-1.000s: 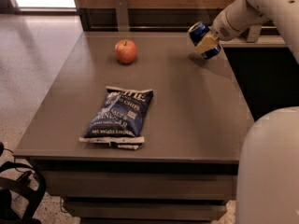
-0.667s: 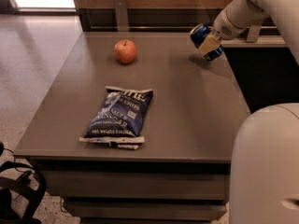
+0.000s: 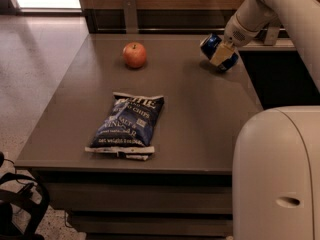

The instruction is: Knock pepsi can over

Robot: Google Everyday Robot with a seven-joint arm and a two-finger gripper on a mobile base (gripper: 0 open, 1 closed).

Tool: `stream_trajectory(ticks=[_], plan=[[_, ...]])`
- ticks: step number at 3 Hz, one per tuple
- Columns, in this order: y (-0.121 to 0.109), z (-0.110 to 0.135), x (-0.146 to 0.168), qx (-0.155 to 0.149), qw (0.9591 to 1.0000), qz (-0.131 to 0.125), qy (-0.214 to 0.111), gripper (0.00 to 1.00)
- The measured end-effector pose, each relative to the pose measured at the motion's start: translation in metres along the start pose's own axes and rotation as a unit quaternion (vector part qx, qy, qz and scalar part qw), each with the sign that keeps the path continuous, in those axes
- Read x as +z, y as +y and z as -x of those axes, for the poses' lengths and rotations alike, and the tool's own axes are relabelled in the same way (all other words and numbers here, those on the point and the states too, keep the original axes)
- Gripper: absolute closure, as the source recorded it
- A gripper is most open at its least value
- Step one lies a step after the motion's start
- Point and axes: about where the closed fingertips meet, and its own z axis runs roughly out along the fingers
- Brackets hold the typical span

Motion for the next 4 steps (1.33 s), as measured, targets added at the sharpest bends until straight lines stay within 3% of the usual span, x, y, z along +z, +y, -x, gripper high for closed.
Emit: stream_trajectory(ticks=[1,2,3,4], plan=[[0.006,0.002,0.011,-0.01,0.9997,0.019,0.008,1.0],[0.006,0.002,0.011,-0.01,0.9997,0.019,0.008,1.0],[0.014,0.009,0.028,-0.02,0.9989,0.042,0.0,0.85],[0.013,0.01,0.025,-0.02,0.9989,0.042,0.0,0.62]])
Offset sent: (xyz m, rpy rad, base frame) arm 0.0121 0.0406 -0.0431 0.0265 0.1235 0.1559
